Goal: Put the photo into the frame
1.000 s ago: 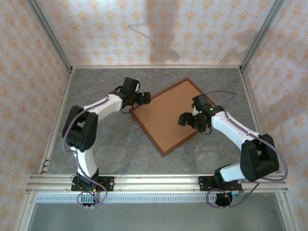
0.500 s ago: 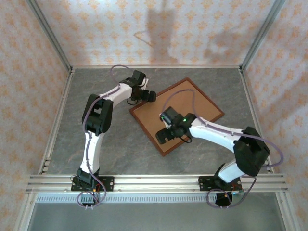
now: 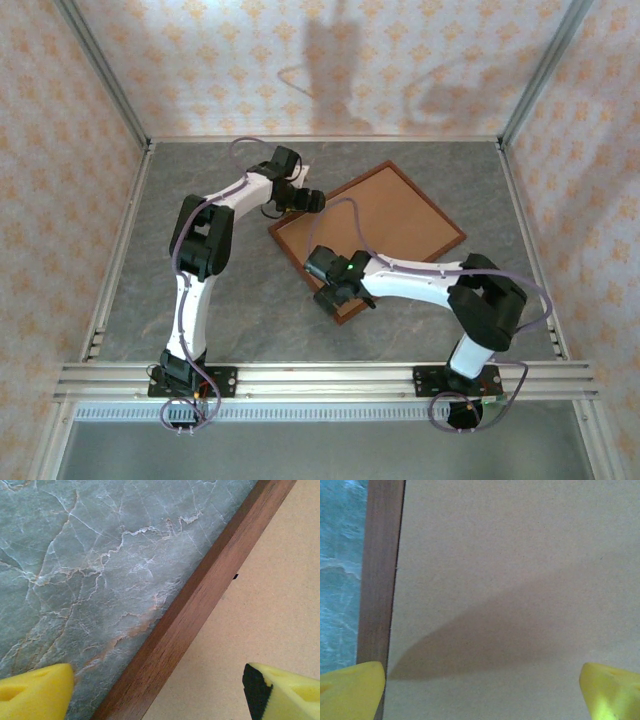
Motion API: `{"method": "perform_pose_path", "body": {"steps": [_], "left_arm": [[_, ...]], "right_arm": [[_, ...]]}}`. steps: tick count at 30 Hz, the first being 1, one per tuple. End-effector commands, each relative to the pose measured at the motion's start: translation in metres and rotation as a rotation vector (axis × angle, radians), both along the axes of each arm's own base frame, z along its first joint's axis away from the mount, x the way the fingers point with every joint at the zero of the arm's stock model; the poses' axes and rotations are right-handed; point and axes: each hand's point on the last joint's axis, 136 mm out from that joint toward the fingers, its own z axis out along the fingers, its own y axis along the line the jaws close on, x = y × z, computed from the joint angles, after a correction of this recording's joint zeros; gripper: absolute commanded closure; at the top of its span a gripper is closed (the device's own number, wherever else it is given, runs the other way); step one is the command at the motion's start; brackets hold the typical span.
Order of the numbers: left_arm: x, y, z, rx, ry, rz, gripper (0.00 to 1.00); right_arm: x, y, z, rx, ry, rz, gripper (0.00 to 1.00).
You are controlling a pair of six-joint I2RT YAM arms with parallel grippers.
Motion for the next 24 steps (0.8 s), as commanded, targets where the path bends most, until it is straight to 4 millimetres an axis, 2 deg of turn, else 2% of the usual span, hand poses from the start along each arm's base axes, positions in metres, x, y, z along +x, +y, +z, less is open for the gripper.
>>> {"method": "perform_pose_path", "body": {"steps": [1,11,20,24], "left_arm": [[-0.020,-0.008,-0.021,-0.028,0.094,-0.025,0.15],[-0.021,-0.007,-0.023,-0.025,0.095,-0.027,0.15],[-0.020,-0.005,-0.025,-0.022,0.098,-0.024,0.15],[-0.021,-0.005,-0.027,-0.021,0.101,-0.024,0.15]], "right_arm": [[0.010,-0.007,0.008,-0.098,-0.084,0.011,0.00],[0.013,-0.015,0.004,-0.174,-0.105,0.012,0.00],[0.021,-0.022,0.027,-0.175,-0.179,-0.021,0.03],[0.018,-0.019,0.037,-0.097,-0.159,-0.050,0.03]]}}
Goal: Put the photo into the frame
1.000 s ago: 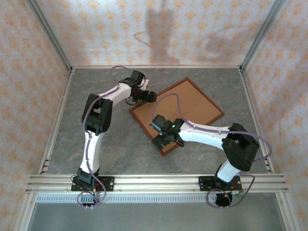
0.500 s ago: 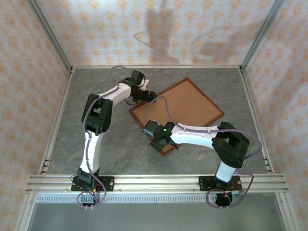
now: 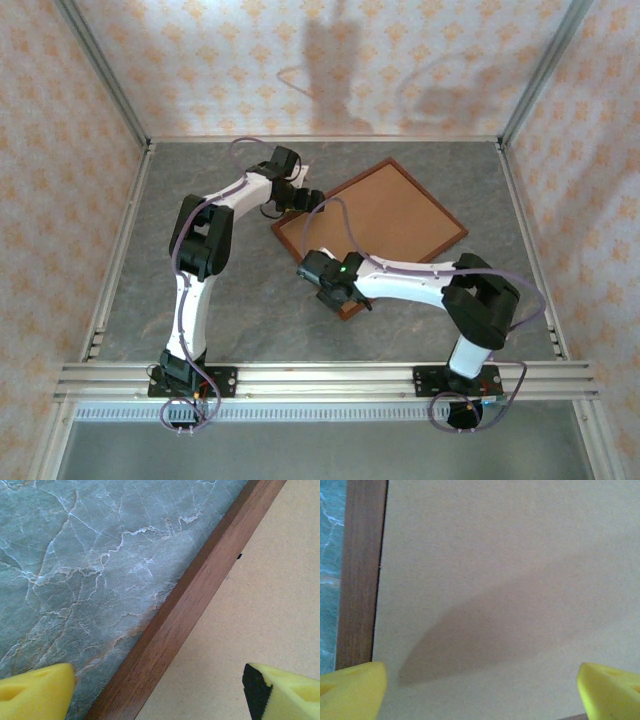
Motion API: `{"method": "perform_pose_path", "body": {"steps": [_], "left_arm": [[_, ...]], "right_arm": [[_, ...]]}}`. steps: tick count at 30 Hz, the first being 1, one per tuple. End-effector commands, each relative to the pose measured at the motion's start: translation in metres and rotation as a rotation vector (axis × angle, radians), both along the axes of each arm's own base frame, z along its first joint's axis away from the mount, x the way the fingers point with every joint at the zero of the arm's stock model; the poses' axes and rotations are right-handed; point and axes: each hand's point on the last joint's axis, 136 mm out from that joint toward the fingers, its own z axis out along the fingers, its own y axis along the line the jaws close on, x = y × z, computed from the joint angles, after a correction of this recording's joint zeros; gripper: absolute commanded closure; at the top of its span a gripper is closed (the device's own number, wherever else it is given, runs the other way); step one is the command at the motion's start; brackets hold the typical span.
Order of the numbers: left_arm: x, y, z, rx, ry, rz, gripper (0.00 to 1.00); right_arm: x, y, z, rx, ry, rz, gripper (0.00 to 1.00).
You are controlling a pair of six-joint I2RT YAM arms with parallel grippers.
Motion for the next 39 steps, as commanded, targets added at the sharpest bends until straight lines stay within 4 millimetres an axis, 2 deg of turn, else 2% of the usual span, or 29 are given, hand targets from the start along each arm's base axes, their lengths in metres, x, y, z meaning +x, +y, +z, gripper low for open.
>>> {"method": "perform_pose_path", "body": {"steps": [1,8,10,12,15,17,20,23,29,32,39], "left_arm": [[-0.021,-0.006,-0.026,-0.015,0.099,-0.026,0.15],[-0.021,-0.006,-0.027,-0.022,0.101,-0.030,0.15],[-0.021,-0.008,-0.027,-0.032,0.105,-0.034,0.15],[-0.021,-0.012,-0.026,-0.048,0.105,-0.040,0.14],[-0.022,-0.016,-0.024,-0.066,0.106,-0.053,0.15],[-0.022,-0.019,-0.024,-0.070,0.109,-0.064,0.15],[-0.023,-0.023,-0.025,-0.066,0.115,-0.078,0.15],[-0.023,-0.024,-0.027,-0.065,0.122,-0.080,0.15],[-0.022,-0.023,-0.030,-0.057,0.127,-0.076,0.15],[-0.022,-0.023,-0.030,-0.058,0.128,-0.073,0.15],[-0.021,-0.023,-0.031,-0.059,0.128,-0.071,0.15]], "right_arm": [[0.005,-0.006,0.028,0.061,-0.042,-0.054,0.03],[0.004,-0.027,0.037,0.295,0.083,-0.224,0.01],[0.014,-0.046,0.043,0.375,0.093,-0.365,0.00],[0.026,-0.076,0.042,0.472,0.120,-0.583,0.00],[0.034,-0.121,0.037,0.571,0.144,-0.883,0.02],[0.033,-0.139,0.034,0.604,0.143,-1.010,0.04],[0.032,-0.154,0.029,0.650,0.137,-1.129,0.05],[0.035,-0.150,0.021,0.744,0.189,-1.187,0.08],[0.035,-0.120,0.013,0.849,0.317,-1.134,0.13],[0.033,-0.116,0.012,0.860,0.333,-1.123,0.15],[0.025,-0.110,-0.003,0.845,0.402,-1.142,0.19]]}}
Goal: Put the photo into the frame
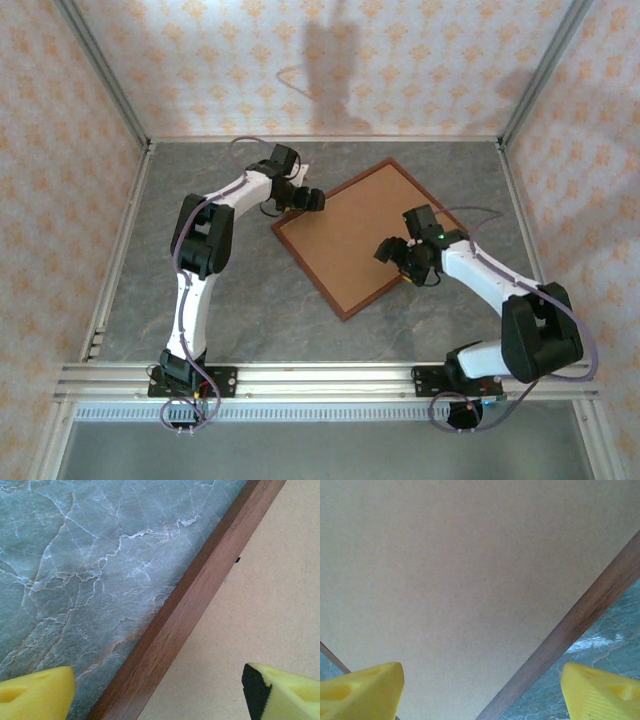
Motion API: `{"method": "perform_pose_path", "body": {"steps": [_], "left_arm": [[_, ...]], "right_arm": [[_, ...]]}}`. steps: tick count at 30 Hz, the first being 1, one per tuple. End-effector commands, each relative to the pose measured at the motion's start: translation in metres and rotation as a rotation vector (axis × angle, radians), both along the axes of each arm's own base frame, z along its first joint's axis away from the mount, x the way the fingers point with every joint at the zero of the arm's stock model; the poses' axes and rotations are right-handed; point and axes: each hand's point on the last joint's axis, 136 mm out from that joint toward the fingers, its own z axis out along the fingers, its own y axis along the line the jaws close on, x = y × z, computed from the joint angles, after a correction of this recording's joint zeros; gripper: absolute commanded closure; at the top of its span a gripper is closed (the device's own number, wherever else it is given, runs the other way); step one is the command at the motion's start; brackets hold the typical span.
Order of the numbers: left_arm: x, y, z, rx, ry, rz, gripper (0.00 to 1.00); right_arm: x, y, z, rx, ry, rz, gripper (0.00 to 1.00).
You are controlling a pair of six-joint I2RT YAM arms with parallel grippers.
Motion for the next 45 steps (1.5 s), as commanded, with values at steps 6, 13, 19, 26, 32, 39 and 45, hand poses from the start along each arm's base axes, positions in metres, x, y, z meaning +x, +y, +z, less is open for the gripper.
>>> {"method": "perform_pose_path", "body": {"steps": [6,13,19,26,32,39,45], "left_arm": [[-0.024,-0.021,-0.030,-0.038,0.106,-0.065,0.15],[-0.023,-0.021,-0.029,-0.039,0.102,-0.066,0.15],[-0.024,-0.021,-0.031,-0.038,0.108,-0.066,0.15],[-0.025,-0.022,-0.032,-0.043,0.111,-0.068,0.15],[-0.029,-0.025,-0.036,-0.058,0.125,-0.070,0.15],[-0.039,-0.030,-0.039,-0.091,0.146,-0.075,0.17],[-0.043,-0.033,-0.040,-0.102,0.152,-0.079,0.18]], "right_arm": [[-0.007,0.015,-0.014,0.052,0.052,0.014,0.20],[-0.006,0.017,-0.014,0.061,0.048,0.013,0.22],[-0.006,0.019,-0.020,0.064,0.064,0.016,0.23],[-0.005,0.022,-0.023,0.073,0.069,0.014,0.24],[0.003,0.027,-0.022,0.104,0.034,-0.007,0.24],[0.016,0.032,-0.015,0.145,-0.026,-0.040,0.25],[0.024,0.034,-0.007,0.161,-0.061,-0.049,0.26]]}}
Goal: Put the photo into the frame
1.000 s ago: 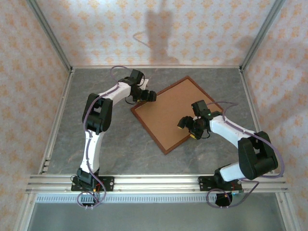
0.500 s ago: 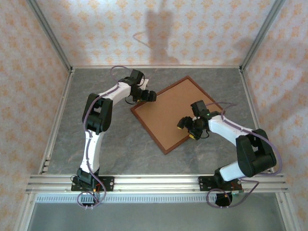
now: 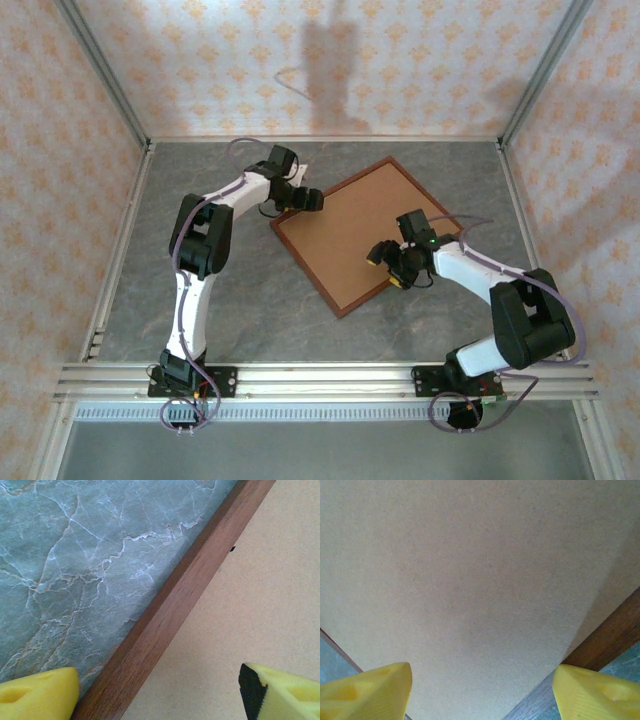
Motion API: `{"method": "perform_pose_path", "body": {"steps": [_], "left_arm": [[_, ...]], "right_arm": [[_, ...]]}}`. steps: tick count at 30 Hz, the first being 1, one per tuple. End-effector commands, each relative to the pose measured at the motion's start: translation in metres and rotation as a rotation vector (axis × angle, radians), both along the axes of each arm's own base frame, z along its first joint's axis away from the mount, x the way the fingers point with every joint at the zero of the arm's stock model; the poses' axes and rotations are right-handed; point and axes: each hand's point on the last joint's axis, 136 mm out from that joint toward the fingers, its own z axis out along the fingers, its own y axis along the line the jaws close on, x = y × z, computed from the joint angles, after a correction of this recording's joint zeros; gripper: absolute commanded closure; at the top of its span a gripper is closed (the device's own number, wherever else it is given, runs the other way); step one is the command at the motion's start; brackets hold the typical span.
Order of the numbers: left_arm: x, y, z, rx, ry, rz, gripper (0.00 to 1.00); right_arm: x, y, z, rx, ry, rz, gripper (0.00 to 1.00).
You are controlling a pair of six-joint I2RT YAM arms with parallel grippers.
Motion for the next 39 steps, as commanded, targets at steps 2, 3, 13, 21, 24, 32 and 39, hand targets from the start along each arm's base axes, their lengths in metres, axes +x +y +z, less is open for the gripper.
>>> {"method": "perform_pose_path", "body": {"steps": [2,3,13,21,24,32,39], "left_arm": [[-0.043,-0.033,-0.038,-0.080,0.161,-0.080,0.18],[-0.044,-0.033,-0.038,-0.083,0.162,-0.079,0.18],[-0.048,-0.035,-0.040,-0.089,0.172,-0.082,0.19],[-0.049,-0.035,-0.041,-0.085,0.173,-0.084,0.19],[-0.048,-0.035,-0.040,-0.084,0.169,-0.083,0.19],[-0.046,-0.033,-0.040,-0.065,0.166,-0.080,0.19],[-0.045,-0.031,-0.041,-0.056,0.167,-0.073,0.19]], "right_arm": [[0.019,0.008,0.010,0.036,-0.102,-0.004,0.27],[0.020,0.009,0.011,0.039,-0.103,-0.005,0.27],[0.026,0.009,0.017,0.067,-0.142,-0.029,0.29],[0.019,-0.003,0.005,-0.032,-0.096,-0.009,0.25],[0.016,-0.011,0.006,-0.084,-0.091,0.000,0.21],[0.011,-0.016,0.004,-0.126,-0.059,0.020,0.15],[0.012,-0.012,0.013,-0.131,-0.093,0.082,0.14]]}}
